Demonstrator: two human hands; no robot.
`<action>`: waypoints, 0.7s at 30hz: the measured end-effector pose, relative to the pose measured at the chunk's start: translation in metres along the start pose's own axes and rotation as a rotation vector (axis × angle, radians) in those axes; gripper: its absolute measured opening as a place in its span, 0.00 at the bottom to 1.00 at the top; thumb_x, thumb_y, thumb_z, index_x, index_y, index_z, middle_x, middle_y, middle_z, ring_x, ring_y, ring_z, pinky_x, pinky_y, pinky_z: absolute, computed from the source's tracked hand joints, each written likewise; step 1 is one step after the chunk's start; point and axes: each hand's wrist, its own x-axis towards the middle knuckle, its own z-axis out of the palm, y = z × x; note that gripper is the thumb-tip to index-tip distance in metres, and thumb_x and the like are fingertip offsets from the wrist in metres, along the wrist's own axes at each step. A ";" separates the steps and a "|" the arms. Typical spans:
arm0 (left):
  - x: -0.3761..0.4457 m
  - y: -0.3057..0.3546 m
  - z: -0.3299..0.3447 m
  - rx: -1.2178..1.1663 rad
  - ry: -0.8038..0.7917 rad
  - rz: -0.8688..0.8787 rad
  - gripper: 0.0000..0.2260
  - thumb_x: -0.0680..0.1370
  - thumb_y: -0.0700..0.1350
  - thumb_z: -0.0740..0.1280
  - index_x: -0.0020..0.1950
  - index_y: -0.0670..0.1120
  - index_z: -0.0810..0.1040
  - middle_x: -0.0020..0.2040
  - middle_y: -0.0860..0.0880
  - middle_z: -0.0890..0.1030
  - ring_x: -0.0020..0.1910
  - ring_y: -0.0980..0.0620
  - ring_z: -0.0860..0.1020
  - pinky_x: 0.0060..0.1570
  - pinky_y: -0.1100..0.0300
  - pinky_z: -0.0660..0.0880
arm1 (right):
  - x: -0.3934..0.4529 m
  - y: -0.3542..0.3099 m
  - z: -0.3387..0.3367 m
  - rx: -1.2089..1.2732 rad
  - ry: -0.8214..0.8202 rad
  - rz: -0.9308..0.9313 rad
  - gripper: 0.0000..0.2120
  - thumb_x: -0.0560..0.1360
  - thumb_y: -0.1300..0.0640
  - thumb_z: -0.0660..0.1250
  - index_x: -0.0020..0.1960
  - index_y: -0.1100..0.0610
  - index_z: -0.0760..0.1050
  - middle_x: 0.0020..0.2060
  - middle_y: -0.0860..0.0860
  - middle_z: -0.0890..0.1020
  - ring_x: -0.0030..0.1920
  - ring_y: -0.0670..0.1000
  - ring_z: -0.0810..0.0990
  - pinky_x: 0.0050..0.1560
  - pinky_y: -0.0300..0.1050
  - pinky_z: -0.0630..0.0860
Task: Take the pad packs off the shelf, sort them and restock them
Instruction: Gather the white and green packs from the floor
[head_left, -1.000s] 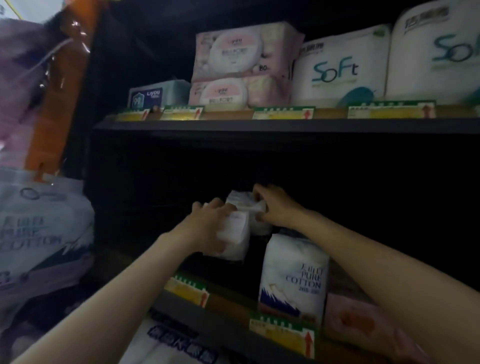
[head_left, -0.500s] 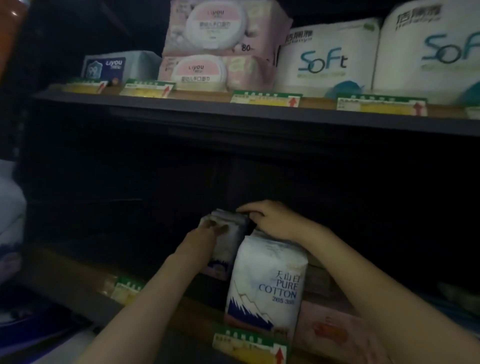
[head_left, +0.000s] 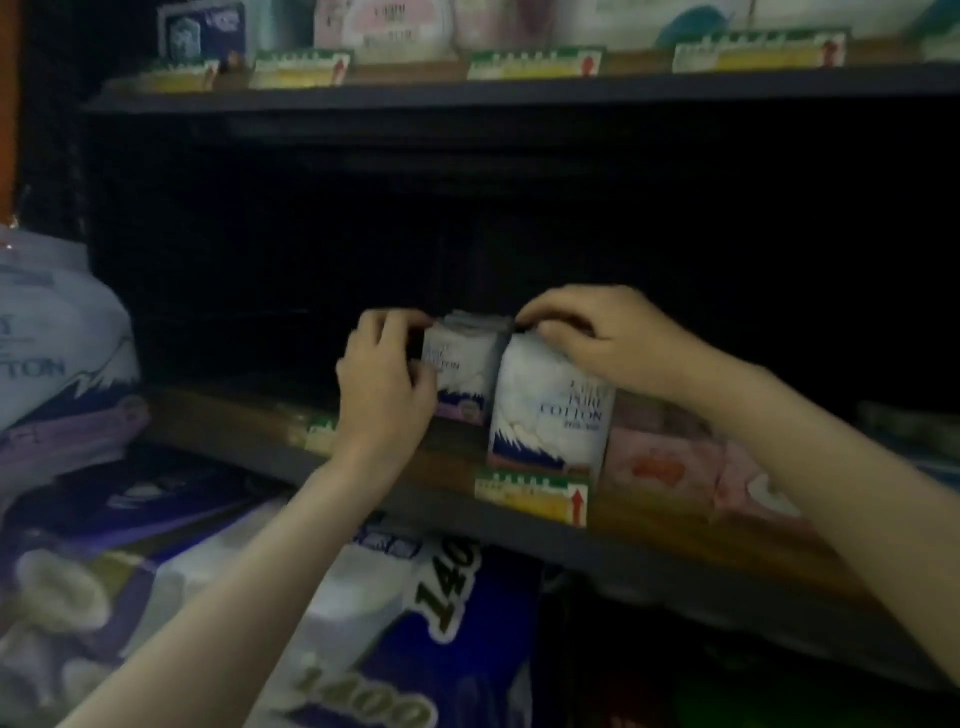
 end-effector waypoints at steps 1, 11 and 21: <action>-0.008 0.009 -0.003 -0.012 0.011 0.065 0.12 0.76 0.37 0.62 0.59 0.42 0.73 0.57 0.43 0.72 0.54 0.44 0.72 0.54 0.45 0.71 | -0.017 -0.006 -0.001 -0.009 0.062 -0.046 0.12 0.79 0.59 0.60 0.61 0.56 0.76 0.51 0.46 0.76 0.53 0.41 0.73 0.46 0.21 0.65; -0.208 0.007 -0.004 0.076 -0.333 0.570 0.06 0.71 0.37 0.63 0.47 0.44 0.76 0.50 0.42 0.79 0.53 0.45 0.68 0.53 0.50 0.63 | -0.244 -0.013 0.125 0.166 -0.460 0.039 0.17 0.74 0.48 0.67 0.58 0.57 0.77 0.52 0.50 0.81 0.51 0.46 0.78 0.49 0.30 0.69; -0.390 0.008 -0.009 0.006 -0.958 0.468 0.12 0.67 0.41 0.60 0.46 0.43 0.78 0.51 0.42 0.78 0.50 0.42 0.73 0.46 0.49 0.74 | -0.409 -0.039 0.283 0.138 -1.246 0.148 0.26 0.75 0.46 0.65 0.69 0.55 0.65 0.62 0.55 0.70 0.62 0.55 0.70 0.57 0.48 0.69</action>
